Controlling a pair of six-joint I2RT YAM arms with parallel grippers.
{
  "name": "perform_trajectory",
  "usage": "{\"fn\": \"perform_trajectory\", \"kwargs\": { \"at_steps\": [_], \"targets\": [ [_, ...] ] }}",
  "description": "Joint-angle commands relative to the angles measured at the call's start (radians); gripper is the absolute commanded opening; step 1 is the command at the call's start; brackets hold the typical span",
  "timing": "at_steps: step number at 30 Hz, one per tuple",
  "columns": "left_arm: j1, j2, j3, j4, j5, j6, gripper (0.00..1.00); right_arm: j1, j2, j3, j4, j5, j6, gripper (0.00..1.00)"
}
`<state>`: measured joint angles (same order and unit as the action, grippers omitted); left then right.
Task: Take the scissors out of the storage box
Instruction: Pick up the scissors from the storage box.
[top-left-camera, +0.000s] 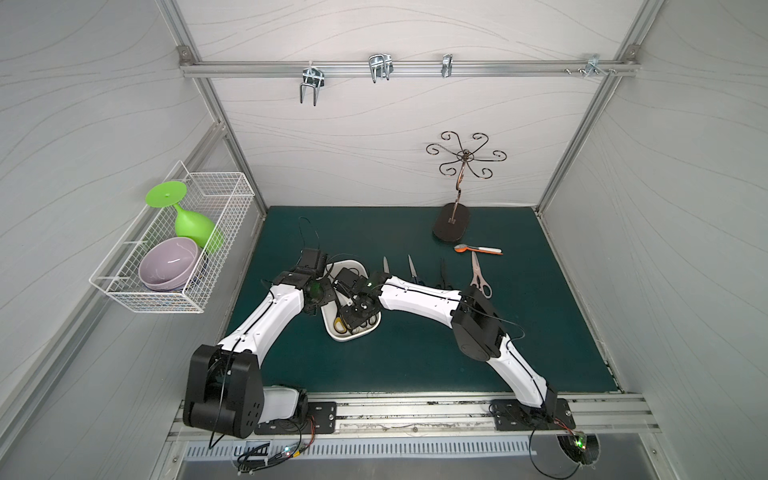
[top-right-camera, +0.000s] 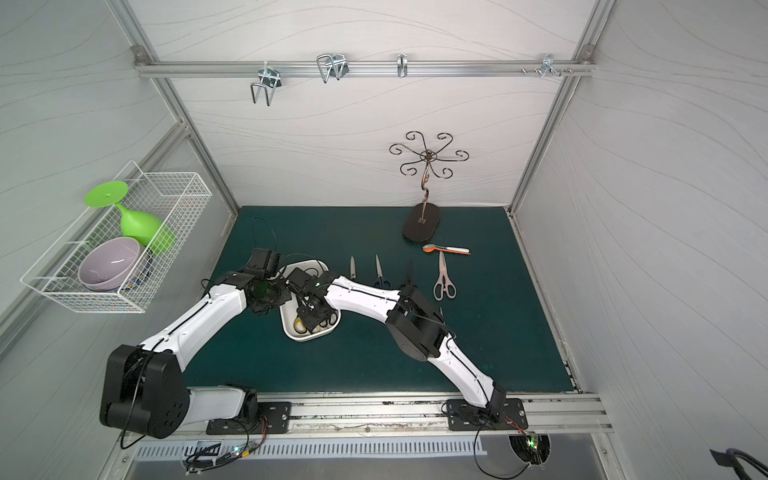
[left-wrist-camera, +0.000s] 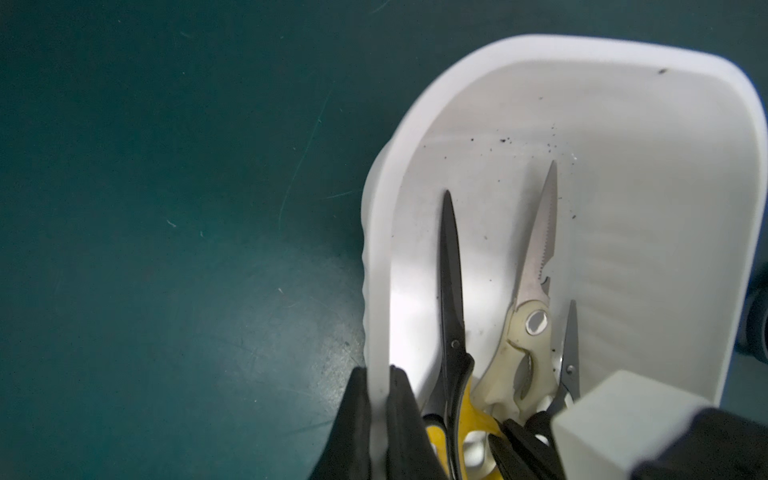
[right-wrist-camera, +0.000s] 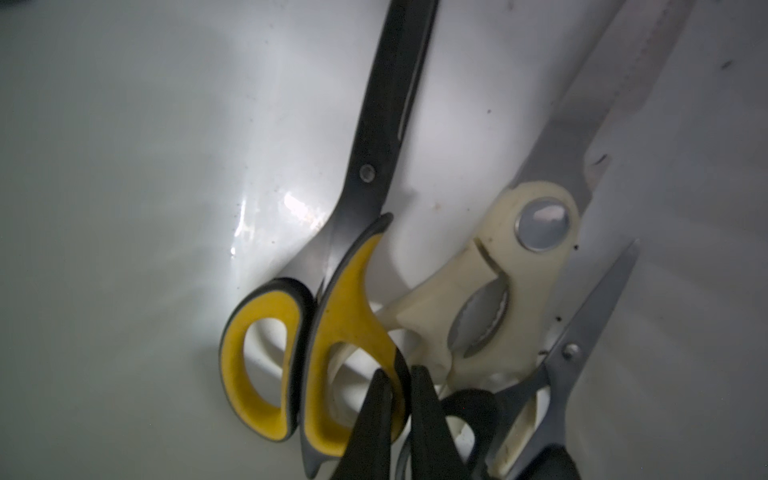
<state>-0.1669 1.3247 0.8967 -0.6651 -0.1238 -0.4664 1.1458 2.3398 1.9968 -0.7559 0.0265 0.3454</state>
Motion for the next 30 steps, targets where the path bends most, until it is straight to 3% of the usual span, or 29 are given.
{"fn": "perform_trajectory", "kwargs": {
  "at_steps": [1,4,30],
  "targets": [
    [-0.005,-0.014,0.011,0.022,-0.016,-0.002,0.0,-0.007,-0.015,-0.048,-0.007,0.0,0.016,0.04],
    [-0.005,-0.013,0.011,0.022,-0.018,0.0,0.0,-0.023,-0.042,-0.066,0.003,-0.006,0.021,0.0],
    [-0.005,-0.005,0.01,0.023,-0.027,0.0,0.0,-0.057,-0.163,-0.108,0.084,-0.034,0.0,0.0]
  ]
}}
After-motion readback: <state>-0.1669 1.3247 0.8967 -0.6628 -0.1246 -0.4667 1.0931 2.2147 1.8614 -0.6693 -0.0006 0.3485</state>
